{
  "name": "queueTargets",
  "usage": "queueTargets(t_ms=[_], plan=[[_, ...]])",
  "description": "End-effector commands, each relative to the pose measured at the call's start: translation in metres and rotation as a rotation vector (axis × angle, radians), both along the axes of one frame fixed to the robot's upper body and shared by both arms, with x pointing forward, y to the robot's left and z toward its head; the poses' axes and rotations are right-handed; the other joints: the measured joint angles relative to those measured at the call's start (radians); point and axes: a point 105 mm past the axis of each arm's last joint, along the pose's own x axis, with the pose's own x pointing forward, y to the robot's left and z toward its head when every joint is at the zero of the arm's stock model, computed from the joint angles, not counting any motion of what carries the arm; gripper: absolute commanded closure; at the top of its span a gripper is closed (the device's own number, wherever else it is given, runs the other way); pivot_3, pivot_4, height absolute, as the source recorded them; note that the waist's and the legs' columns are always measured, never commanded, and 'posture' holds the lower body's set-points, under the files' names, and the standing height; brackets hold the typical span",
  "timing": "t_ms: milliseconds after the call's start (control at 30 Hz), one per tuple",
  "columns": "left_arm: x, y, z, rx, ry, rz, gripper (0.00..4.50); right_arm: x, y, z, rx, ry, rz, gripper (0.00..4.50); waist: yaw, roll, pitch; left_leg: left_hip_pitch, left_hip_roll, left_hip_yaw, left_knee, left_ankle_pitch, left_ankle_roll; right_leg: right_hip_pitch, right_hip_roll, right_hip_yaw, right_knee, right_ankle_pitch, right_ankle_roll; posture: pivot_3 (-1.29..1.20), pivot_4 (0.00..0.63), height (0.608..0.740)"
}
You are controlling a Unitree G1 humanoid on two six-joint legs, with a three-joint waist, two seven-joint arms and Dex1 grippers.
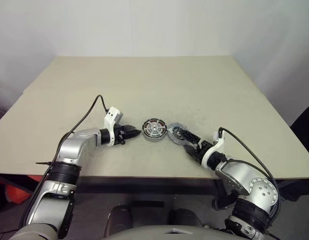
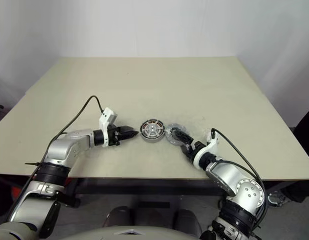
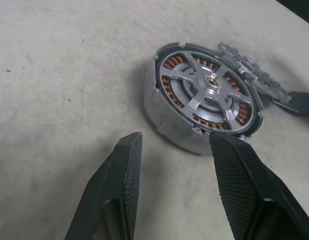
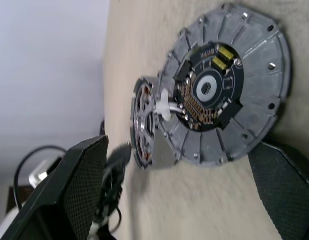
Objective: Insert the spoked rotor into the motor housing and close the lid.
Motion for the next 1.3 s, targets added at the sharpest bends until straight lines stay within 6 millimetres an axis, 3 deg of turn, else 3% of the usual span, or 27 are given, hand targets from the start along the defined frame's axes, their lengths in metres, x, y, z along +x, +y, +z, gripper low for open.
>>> queueTargets(t_ms=[33, 233, 433, 600, 733, 867, 967, 1100, 1200, 1300], plan=[[0.006, 0.002, 0.022, 0.006, -0.072, -0.014, 2.23, 0.017, -0.002, 0.002, 0.001, -0.031, -0.067, 0.04, 0.001, 0.000, 0.000, 0.000, -0.001, 0.000, 0.000, 0.000, 0.000, 0.000, 0.000, 0.000, -0.001, 0.000, 0.000, 0.00, 0.000, 0.740], [0.009, -0.001, 0.026, 0.009, -0.080, -0.015, 2.23, 0.043, -0.014, 0.010, -0.002, -0.115, -0.175, 0.04, 0.002, -0.001, 0.000, -0.001, -0.003, -0.001, 0.001, 0.000, 0.000, 0.000, -0.002, 0.000, -0.005, 0.000, 0.001, 0.00, 0.000, 0.740], [0.009, -0.003, 0.025, 0.013, -0.085, -0.018, 2.23, 0.061, -0.015, 0.049, 0.042, -0.297, -0.205, 0.04, 0.004, -0.001, 0.000, -0.005, -0.003, -0.001, 0.002, 0.000, 0.000, 0.000, -0.003, 0.000, -0.008, 0.001, 0.002, 0.00, 0.000, 0.740], [0.009, -0.003, 0.023, 0.008, -0.085, 0.001, 2.23, 0.061, 0.011, 0.082, 0.047, -0.365, -0.117, 0.04, 0.004, 0.000, 0.000, -0.005, -0.003, 0.000, 0.002, 0.000, 0.000, -0.002, -0.002, 0.000, 0.002, 0.003, 0.001, 0.00, 0.000, 0.740], [0.010, -0.001, 0.023, -0.003, -0.092, 0.028, 2.23, 0.062, 0.032, 0.106, 0.080, -0.362, -0.084, 0.04, 0.003, 0.000, 0.000, -0.010, -0.001, -0.002, 0.000, -0.002, 0.003, -0.006, 0.001, -0.002, 0.003, 0.004, -0.009, 0.00, 0.000, 0.740], [0.015, 0.002, 0.025, -0.005, -0.110, 0.070, 2.23, 0.061, 0.054, 0.108, 0.042, -0.322, -0.021, 0.04, 0.003, 0.000, 0.000, -0.015, -0.002, -0.003, 0.001, -0.003, 0.006, -0.009, 0.001, -0.002, 0.001, 0.004, -0.007, 0.00, 0.000, 0.740], [0.019, 0.013, 0.030, -0.009, -0.127, 0.114, 2.23, 0.057, 0.072, 0.094, 0.017, -0.249, 0.049, 0.04, 0.004, 0.000, 0.000, -0.016, -0.002, -0.003, 0.001, -0.004, 0.006, -0.009, 0.001, -0.002, 0.001, 0.003, -0.006, 0.00, 0.000, 0.740], [0.022, 0.025, 0.032, -0.007, -0.138, 0.161, 2.23, 0.058, 0.077, 0.085, -0.033, -0.230, 0.085, 0.04, 0.003, 0.000, 0.000, -0.016, -0.002, -0.003, 0.002, -0.002, 0.004, -0.009, 0.000, -0.002, 0.002, 0.001, -0.004, 0.00, 0.000, 0.740], [0.020, 0.031, 0.031, -0.018, -0.139, 0.182, 2.23, 0.061, 0.072, 0.091, -0.155, -0.342, 0.134, 0.04, 0.004, 0.000, 0.000, -0.016, -0.002, -0.003, 0.004, -0.002, 0.003, -0.007, 0.000, -0.002, 0.002, 0.000, 0.001, 0.00, 0.000, 0.740], [0.016, 0.027, 0.028, -0.038, -0.136, 0.180, 2.23, 0.055, 0.074, 0.098, -0.456, -0.589, 0.269, 0.04, 0.006, 0.000, 0.000, -0.016, -0.002, -0.004, 0.007, -0.002, 0.003, -0.005, -0.001, -0.001, 0.002, 0.001, 0.004, 0.00, 0.000, 0.740]])
